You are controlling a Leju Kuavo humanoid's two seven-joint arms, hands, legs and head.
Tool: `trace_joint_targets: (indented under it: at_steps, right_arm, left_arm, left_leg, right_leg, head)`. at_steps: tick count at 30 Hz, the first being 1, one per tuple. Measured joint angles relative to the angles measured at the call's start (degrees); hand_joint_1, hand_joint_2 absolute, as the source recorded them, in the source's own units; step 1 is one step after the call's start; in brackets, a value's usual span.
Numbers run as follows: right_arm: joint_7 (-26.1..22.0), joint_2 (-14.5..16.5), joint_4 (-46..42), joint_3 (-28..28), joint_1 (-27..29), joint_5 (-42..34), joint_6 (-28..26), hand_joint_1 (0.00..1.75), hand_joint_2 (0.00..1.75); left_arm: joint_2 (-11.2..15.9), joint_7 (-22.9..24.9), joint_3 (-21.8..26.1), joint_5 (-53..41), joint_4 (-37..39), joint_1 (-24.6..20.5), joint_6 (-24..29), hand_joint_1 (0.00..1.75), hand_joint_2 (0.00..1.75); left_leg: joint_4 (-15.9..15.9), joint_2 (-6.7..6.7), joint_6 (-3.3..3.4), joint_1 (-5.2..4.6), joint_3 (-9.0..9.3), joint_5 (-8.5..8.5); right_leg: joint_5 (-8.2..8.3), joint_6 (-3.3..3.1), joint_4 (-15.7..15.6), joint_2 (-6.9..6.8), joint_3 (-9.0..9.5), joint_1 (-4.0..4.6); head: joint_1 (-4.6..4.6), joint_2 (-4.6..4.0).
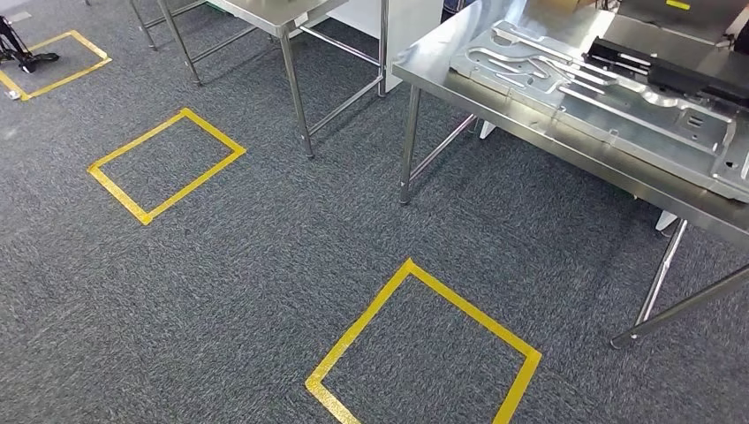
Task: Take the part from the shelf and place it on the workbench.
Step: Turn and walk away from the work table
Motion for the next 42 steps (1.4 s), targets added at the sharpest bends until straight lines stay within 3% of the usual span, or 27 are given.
trace_joint_targets:
  at_steps: [2, 4, 6, 7, 8, 9, 10, 12, 13, 15, 17, 19, 21, 23, 24, 26, 28, 29, 30, 32, 33, 35, 36, 38, 39, 40, 42]
  right_arm:
    - [-0.1, 0.0, 0.0, 0.1, -0.3, 0.0, 0.0, 0.0, 0.0]
    - [-0.3, 0.0, 0.0, 0.1, -0.4, 0.1, -0.1, 0.0, 0.0]
    - [-0.4, 0.0, 0.0, 0.2, -0.2, 0.1, 0.0, 0.0, 0.0]
    - [-0.4, 0.0, 0.0, 0.1, -0.2, 0.1, 0.0, 0.0, 0.0]
    - [-0.4, 0.0, 0.0, 0.1, -0.1, 0.1, 0.1, 0.0, 0.0]
    - [-0.4, 0.0, 0.0, 0.1, -0.1, 0.1, 0.1, 0.0, 0.0]
    - [-0.4, 0.0, 0.0, 0.1, 0.0, 0.1, 0.1, 0.0, 0.0]
    - [-0.4, 0.0, 0.0, 0.1, 0.0, 0.1, 0.1, 0.0, 0.0]
    - [-0.4, 0.0, 0.0, 0.1, 0.1, 0.1, 0.1, 0.0, 0.0]
    - [-0.4, 0.0, 0.0, 0.1, 0.0, 0.2, 0.1, 0.0, 0.0]
    - [-0.4, 0.1, 0.0, 0.1, -0.2, 0.2, 0.2, 0.0, 0.0]
    - [-0.3, 0.2, 0.1, 0.1, -0.2, 0.2, 0.3, 0.0, 0.0]
    - [-0.3, 0.3, 0.1, 0.1, 0.1, 0.2, 0.4, 0.0, 0.0]
    - [-0.3, 0.3, 0.1, 0.1, 0.2, 0.1, 0.5, 0.0, 0.0]
    - [-0.3, 0.2, 0.1, 0.1, 0.2, 0.0, 0.7, 0.0, 0.0]
    - [-0.3, 0.2, 0.1, -0.1, 0.2, -0.3, 1.1, 0.0, 0.0]
    - [-0.3, 0.0, 0.1, -0.3, 0.3, -0.6, 1.5, 0.0, 0.0]
    - [-0.3, -0.1, 0.1, -0.5, 0.4, -0.6, 1.7, 0.0, 0.0]
    - [-0.3, -0.3, 0.1, -0.6, 0.4, -0.6, 1.9, 0.0, 0.0]
    - [-0.4, -0.6, 0.0, -0.8, 0.2, -0.6, 2.1, 0.0, 0.0]
    - [-0.4, -0.8, 0.0, -0.9, 0.1, -0.6, 2.2, 0.0, 0.0]
    - [-0.6, -1.2, 0.0, -1.1, 0.2, -0.6, 2.2, 0.0, 0.0]
    - [-0.7, -1.4, 0.0, -1.2, 0.3, -0.6, 2.2, 0.0, 0.0]
    - [-0.9, -1.7, 0.0, -1.4, 0.6, -0.5, 2.2, 0.0, 0.0]
    - [-1.0, -1.9, 0.0, -1.5, 0.6, -0.5, 2.2, 0.0, 0.0]
    - [-1.0, -2.0, 0.0, -1.5, 0.7, -0.5, 2.2, 0.0, 0.0]
    - [-1.2, -2.2, 0.0, -1.7, 0.7, -0.6, 2.0, 0.0, 0.0]
  left_arm:
    - [0.0, 0.0, 0.0, 0.0, 0.0, 0.2, 0.0, 0.0, 0.0]
    - [0.0, 0.0, 0.0, 0.0, 0.0, 0.2, 0.0, 0.0, 0.0]
    - [-0.1, -0.2, 0.0, 0.0, 0.0, 0.0, 0.0, 0.0, 0.0]
    - [-0.1, -0.3, 0.0, 0.0, 0.0, 0.0, 0.0, 0.0, 0.0]
    - [0.0, -0.4, 0.0, -0.1, 0.0, 0.0, 0.0, 0.0, 0.0]
    - [0.0, -0.5, 0.0, -0.1, 0.0, 0.0, 0.0, 0.0, 0.0]
    - [0.0, -0.6, 0.0, -0.1, 0.0, 0.1, 0.0, 0.0, 0.0]
    - [-0.1, -0.6, 0.0, -0.2, 0.0, 0.1, 0.0, 0.0, 0.0]
    - [-0.1, -0.7, 0.0, -0.2, 0.0, 0.0, 0.0, 0.0, 0.0]
    - [-0.1, -0.7, 0.0, -0.2, 0.0, 0.0, 0.0, 0.0, 0.0]
    - [-0.1, -0.8, 0.0, -0.2, 0.0, 0.2, 0.0, 0.0, 0.0]
    - [0.0, -0.8, 0.0, -0.2, 0.0, 0.2, 0.1, 0.0, 0.0]
    - [-0.1, -0.8, -0.1, -0.1, 0.0, 0.0, 0.1, 0.0, 0.0]
    - [-0.1, -0.8, -0.1, -0.1, 0.0, 0.0, 0.1, 0.0, 0.0]
    - [-0.2, -0.8, -0.1, -0.1, 0.0, 0.0, 0.1, 0.0, 0.0]
    - [-0.2, -0.8, -0.1, -0.1, 0.0, 0.1, 0.2, 0.0, 0.0]
    - [-0.2, -0.7, -0.1, -0.2, 0.0, 0.0, 0.3, 0.0, 0.0]
    - [-0.2, -0.6, -0.1, -0.2, 0.0, -0.1, 0.4, 0.0, 0.0]
    - [-0.2, -0.6, -0.1, -0.2, 0.0, -0.1, 0.5, 0.0, 0.0]
    - [-0.2, -0.5, -0.1, -0.2, 0.0, 0.0, 0.5, 0.0, 0.0]
    - [-0.2, -0.5, -0.1, -0.2, 0.0, 0.1, 0.4, 0.0, 0.0]
    - [-0.2, -0.5, -0.1, -0.2, 0.0, 0.1, 0.3, 0.0, 0.0]
    - [-0.2, -0.6, -0.1, -0.2, 0.0, 0.0, 0.2, 0.0, 0.0]
    - [-0.2, -0.8, -0.1, -0.2, 0.0, -0.2, 0.1, 0.0, 0.0]
    - [-0.2, -0.8, -0.1, -0.3, 0.0, -0.2, 0.1, 0.0, 0.0]
    - [-0.2, -0.9, -0.1, -0.5, 0.0, -0.1, 0.0, 0.0, 0.0]
    - [-0.7, -1.2, -0.3, -1.4, 0.0, 0.0, 0.5, 0.0, 0.0]
  left_leg:
    - [-0.3, -1.28, 0.68, 0.17, -0.09, 0.33]
    - [-0.8, -2.46, 1.46, 0.47, 0.04, 0.84]
    - [-0.9, -3.66, 1.94, 0.5, -0.12, 1.14]
    - [-0.9, -4.41, 2.04, 0.46, -0.25, 1.2]
    - [-0.9, -5.22, 2.07, 0.44, -0.3, 1.23]
    - [-0.8, -6.06, 2.06, 0.43, -0.3, 1.24]
    - [-0.7, -6.92, 2.02, 0.44, -0.25, 1.23]
    - [-0.4, -8.54, 1.74, 0.39, -0.32, 1.14]
    - [-0.1, -9.3, 1.48, 0.33, -0.53, 1.1]
    - [0.2, -10.58, 0.72, 0.32, -1.08, 1.15]
    - [0.2, -11.13, -0.06, 0.48, -1.46, 1.28]
    - [2.3, -8.56, -0.65, 0.42, -2.46, -0.1]
    - [8.6, -5.3, -1.13, 0.47, -5.34, -3.65]
    - [15.2, -4.37, -1.53, 0.76, -8.48, -6.31]
    - [16.2, -4.15, -1.64, 0.88, -8.85, -6.2]
    - [11.4, -3.21, -1.56, 0.97, -6.15, -3.22]
    - [3.6, -0.68, -1.04, 0.68, -1.96, -0.34]
    - [1.4, 0.14, -0.7, 0.47, -0.79, 0.26]
    - [0.4, 0.5, -0.4, 0.24, -0.43, 0.32]
    - [0.2, -0.77, 0.2, 0.15, -0.58, 0.49]
    - [0.0, -1.37, 0.53, 0.24, -0.51, 0.67]
    - [-0.6, -2.58, 1.32, 0.49, -0.3, 1.11]
    - [-0.6, -3.18, 1.56, 0.47, -0.39, 1.22]
    - [-0.6, -4.69, 1.84, 0.38, -0.57, 1.31]
    - [-0.5, -5.53, 1.86, 0.34, -0.59, 1.33]
    - [-0.4, -6.43, 1.85, 0.33, -0.56, 1.32]
    - [-0.1, -8.22, 1.69, 0.35, -0.5, 1.22]
  right_leg:
    - [-0.27, 0.66, 0.1, -0.16, 0.29, -0.08]
    - [-2.29, 1.22, 2.6, 2.58, -0.7, -0.27]
    - [-6.14, 1.42, 9.6, 5.71, -4.07, -0.44]
    - [-7.63, 1.46, 13.4, 6.29, -6.0, -0.46]
    - [-8.05, 1.48, 15.7, 6.49, -7.28, -0.47]
    - [-7.3, 1.47, 16.1, 6.59, -7.66, -0.48]
    - [-5.49, 1.41, 14.2, 6.76, -6.95, -0.52]
    - [-1.25, 1.16, 6.8, 8.81, -3.82, -0.69]
    - [-0.02, 1.02, 3.7, 10.06, -2.58, -0.8]
    - [0.37, 0.69, 1.2, 11.45, -1.73, -0.74]
    - [0.57, 0.08, 0.9, 10.15, -1.56, -0.75]
    - [0.8, -0.76, 0.4, 8.59, -1.25, -0.91]
    - [0.75, -1.35, 0.2, 6.79, -1.1, -0.76]
    - [0.59, -1.54, 0.2, 4.9, -1.08, -0.54]
    - [0.49, -1.52, 0.2, 4.02, -1.04, -0.48]
    - [0.25, -1.29, 0.2, 2.5, -0.75, -0.44]
    - [-0.13, -0.81, 0.3, 1.18, -0.28, -0.27]
    - [-0.3, -0.5, 0.3, 0.59, -0.11, -0.15]
    - [-0.43, -0.18, 0.3, 0.05, 0.04, -0.03]
    - [-0.62, 0.45, 0.3, -0.82, 0.33, 0.01]
    - [-1.0, 0.79, 0.5, -0.21, 0.4, -0.11]
    - [-3.42, 1.27, 3.8, 2.87, -0.88, -0.37]
    - [-5.28, 1.35, 7.1, 4.72, -2.39, -0.48]
    - [-8.22, 1.36, 14.2, 6.29, -6.07, -0.49]
    - [-8.25, 1.35, 16.0, 6.5, -7.15, -0.49]
    - [-7.07, 1.3, 15.6, 6.66, -7.27, -0.5]
    - [-2.45, 1.07, 9.1, 8.02, -4.83, -0.63]
  head:
    - [0.09, 0.0]
    - [0.22, 0.0]
    - [0.38, 0.0]
    - [0.43, 0.01]
    - [0.43, 0.01]
    - [0.44, 0.0]
    - [0.44, 0.0]
    - [0.46, 0.0]
    - [0.45, 0.0]
    - [0.46, 0.0]
    - [0.5, 0.0]
    - [0.26, 0.0]
    - [-0.03, 0.0]
    - [-0.07, 0.0]
    - [-0.07, 0.01]
    - [-0.09, 0.01]
    - [-0.09, 0.0]
    - [-0.02, 0.0]
    - [0.04, 0.0]
    - [0.14, 0.0]
    - [0.18, 0.0]
    - [0.35, 0.0]
    - [0.46, 0.0]
    - [0.56, 0.0]
    - [0.56, 0.0]
    - [0.56, 0.0]
    - [0.57, 0.0]
